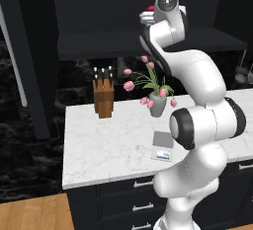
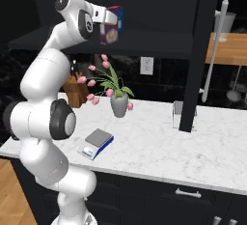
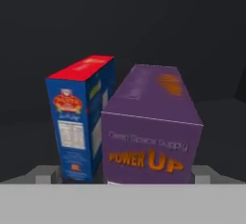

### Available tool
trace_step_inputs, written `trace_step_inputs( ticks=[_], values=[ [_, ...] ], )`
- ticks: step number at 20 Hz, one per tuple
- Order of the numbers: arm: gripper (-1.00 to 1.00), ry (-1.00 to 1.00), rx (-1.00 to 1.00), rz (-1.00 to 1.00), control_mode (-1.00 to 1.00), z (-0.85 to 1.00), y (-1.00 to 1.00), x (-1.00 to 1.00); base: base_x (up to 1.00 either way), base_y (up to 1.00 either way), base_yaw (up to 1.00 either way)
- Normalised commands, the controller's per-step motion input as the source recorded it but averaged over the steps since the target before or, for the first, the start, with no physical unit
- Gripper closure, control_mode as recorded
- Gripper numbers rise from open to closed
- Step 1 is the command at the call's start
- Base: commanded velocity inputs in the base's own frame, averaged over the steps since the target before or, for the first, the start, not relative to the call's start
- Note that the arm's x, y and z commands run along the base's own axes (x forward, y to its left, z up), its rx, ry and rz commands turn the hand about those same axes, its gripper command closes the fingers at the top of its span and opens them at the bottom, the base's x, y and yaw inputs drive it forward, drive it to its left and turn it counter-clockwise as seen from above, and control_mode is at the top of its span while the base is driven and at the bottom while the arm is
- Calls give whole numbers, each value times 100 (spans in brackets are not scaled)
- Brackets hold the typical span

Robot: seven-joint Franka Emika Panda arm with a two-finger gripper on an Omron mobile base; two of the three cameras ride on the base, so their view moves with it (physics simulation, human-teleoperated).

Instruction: Pick the cereal and place it on the digital scale for weighing, and close the cabinet.

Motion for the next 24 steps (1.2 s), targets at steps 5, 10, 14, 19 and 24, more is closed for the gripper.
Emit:
trace_step_inputs(
  ticks=[5, 10, 14, 19, 24],
  values=[
    [100, 0, 4, 0, -100, 0, -3, 23, 0, 0, 0],
    [100, -3, 11, 0, -100, 0, -22, 0, 0, 0, 0],
    [100, -7, 20, 0, -100, 0, -29, -1, 0, 0, 0],
    [100, -24, 21, -2, -100, 0, -14, -45, 0, 0, 0],
    [100, -39, 6, -2, -100, 5, 0, -89, 0, 0, 0]
  ],
)
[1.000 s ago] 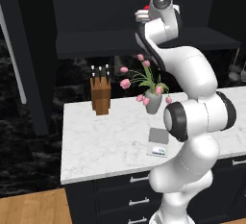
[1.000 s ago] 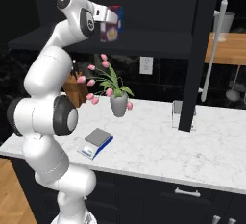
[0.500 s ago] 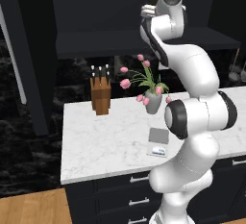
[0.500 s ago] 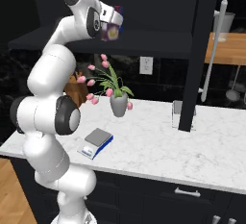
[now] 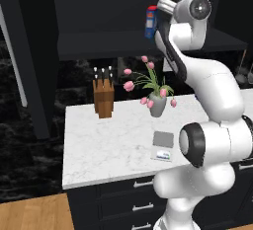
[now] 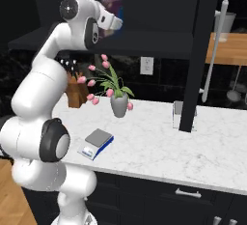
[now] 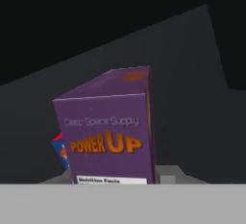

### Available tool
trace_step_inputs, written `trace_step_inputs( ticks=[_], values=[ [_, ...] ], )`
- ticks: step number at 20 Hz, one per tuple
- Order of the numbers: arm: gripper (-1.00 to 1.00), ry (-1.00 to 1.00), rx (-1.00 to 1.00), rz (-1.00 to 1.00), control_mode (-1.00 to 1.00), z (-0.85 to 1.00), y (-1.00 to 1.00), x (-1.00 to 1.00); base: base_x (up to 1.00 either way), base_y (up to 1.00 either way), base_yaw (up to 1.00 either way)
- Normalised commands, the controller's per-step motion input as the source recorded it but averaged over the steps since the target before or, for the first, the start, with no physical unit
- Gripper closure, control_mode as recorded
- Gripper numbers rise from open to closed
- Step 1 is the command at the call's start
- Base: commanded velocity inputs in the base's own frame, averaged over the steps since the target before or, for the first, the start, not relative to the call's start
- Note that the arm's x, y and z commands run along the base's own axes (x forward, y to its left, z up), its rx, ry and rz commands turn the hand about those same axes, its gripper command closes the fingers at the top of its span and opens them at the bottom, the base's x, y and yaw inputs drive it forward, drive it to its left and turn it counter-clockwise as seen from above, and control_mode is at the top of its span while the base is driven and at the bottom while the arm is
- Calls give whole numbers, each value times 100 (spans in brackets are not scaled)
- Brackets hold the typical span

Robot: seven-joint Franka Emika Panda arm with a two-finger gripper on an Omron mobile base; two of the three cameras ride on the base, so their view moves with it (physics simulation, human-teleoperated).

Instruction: Pick the cereal and place it on the digital scale for weighing, and close the cabinet.

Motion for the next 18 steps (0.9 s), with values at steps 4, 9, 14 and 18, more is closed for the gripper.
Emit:
trace_step_inputs(
  ticks=[4, 9, 14, 18],
  values=[
    [100, -29, 1, 0, -100, 6, -1, -85, 0, 0, 0],
    [100, -21, 2, -1, -100, 0, -14, -100, 0, 0, 0],
    [100, -28, 3, 0, -100, -9, -28, -100, 0, 0, 0],
    [100, 0, 10, 0, -100, 6, -11, -100, 0, 0, 0]
  ],
)
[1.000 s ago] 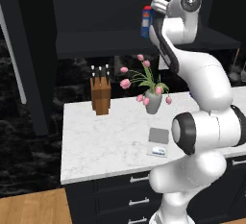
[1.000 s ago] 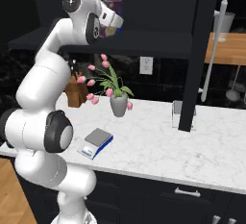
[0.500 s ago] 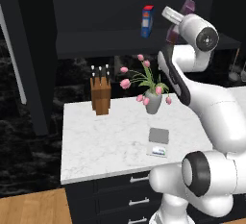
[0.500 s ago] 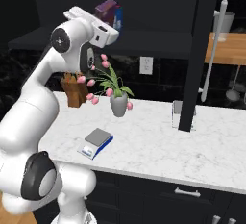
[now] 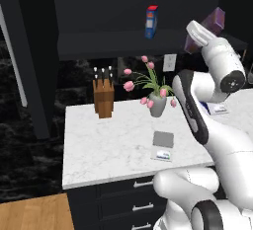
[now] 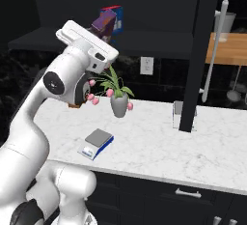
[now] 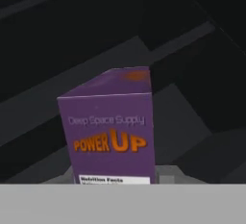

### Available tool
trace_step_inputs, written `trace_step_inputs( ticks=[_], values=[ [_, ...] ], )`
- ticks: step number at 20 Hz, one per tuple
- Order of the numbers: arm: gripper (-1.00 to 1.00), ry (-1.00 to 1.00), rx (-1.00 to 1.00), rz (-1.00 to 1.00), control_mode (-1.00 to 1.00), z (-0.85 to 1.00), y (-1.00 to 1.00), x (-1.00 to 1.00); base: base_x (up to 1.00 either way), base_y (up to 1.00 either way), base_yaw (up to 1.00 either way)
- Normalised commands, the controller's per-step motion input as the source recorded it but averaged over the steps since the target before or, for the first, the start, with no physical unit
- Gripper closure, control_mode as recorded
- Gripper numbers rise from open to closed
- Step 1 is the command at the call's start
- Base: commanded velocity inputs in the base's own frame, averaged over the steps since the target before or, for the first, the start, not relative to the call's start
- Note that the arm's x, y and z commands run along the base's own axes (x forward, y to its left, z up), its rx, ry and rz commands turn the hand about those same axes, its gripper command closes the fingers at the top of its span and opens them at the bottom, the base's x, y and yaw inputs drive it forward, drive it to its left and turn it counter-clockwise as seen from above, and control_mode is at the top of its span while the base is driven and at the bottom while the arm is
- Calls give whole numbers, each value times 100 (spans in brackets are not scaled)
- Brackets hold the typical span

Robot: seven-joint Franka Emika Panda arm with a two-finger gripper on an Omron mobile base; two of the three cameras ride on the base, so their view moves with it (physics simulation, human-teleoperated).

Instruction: Pick the cereal and place it on the digital scale for weighing, and close the cabinet.

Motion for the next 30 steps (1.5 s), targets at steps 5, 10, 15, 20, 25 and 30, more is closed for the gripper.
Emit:
trace_step_inputs(
  ticks=[5, 10, 15, 20, 25, 30],
  values=[
    [100, 25, 3, 20, -100, -8, 0, -100, 0, 0, 0],
    [100, 11, -3, 39, -100, -38, 0, -89, 0, 0, 0],
    [100, 13, -11, 46, -100, -48, 5, -31, 0, 0, 0],
    [100, 10, -37, 34, -100, -48, 64, 25, 0, 0, 0],
    [100, 9, -32, 26, -100, -60, 24, 40, 0, 0, 0],
    [100, 6, -27, 15, -100, -55, 2, 27, 0, 0, 0]
  ],
)
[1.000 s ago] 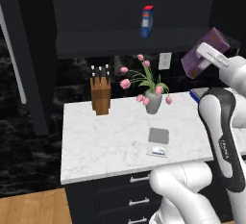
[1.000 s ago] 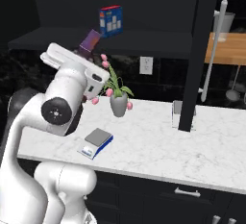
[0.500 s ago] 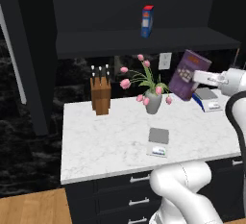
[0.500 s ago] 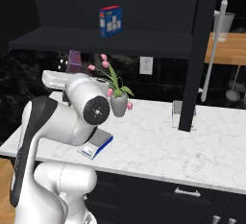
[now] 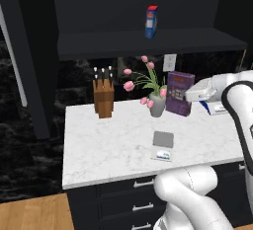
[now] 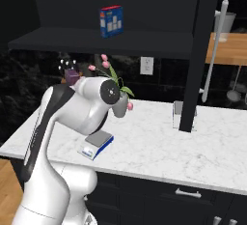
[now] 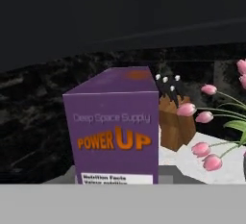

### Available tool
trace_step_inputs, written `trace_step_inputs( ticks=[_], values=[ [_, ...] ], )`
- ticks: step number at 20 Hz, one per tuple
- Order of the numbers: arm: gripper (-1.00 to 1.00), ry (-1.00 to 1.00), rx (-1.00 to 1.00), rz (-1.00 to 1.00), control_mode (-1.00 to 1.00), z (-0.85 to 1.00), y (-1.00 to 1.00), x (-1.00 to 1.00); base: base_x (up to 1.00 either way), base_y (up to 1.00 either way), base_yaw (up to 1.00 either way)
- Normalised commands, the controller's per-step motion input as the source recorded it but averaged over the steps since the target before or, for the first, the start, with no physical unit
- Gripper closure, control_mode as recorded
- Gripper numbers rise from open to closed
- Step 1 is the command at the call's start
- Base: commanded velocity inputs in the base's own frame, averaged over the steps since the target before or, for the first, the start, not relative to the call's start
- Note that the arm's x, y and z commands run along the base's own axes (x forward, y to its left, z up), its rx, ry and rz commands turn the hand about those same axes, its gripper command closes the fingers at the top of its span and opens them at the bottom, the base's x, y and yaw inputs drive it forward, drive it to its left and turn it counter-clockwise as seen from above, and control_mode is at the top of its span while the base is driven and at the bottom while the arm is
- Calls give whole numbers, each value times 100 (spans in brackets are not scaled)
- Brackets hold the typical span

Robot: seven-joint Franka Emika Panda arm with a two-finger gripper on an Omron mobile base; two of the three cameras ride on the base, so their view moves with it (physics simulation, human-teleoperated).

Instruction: Pick the cereal and place it on the digital scale for weighing, and close the cabinet.

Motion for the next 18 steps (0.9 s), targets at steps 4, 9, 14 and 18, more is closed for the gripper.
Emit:
trace_step_inputs(
  ticks=[4, 9, 14, 18],
  values=[
    [100, -2, -10, 6, -100, -56, -6, 15, 0, 0, 0],
    [100, -5, -1, 0, -100, -70, -14, 31, 0, 0, 0],
    [100, -2, 0, 0, -100, -46, -8, 35, 0, 0, 0],
    [100, 0, 0, 6, -100, -47, -15, 23, 0, 0, 0]
  ],
)
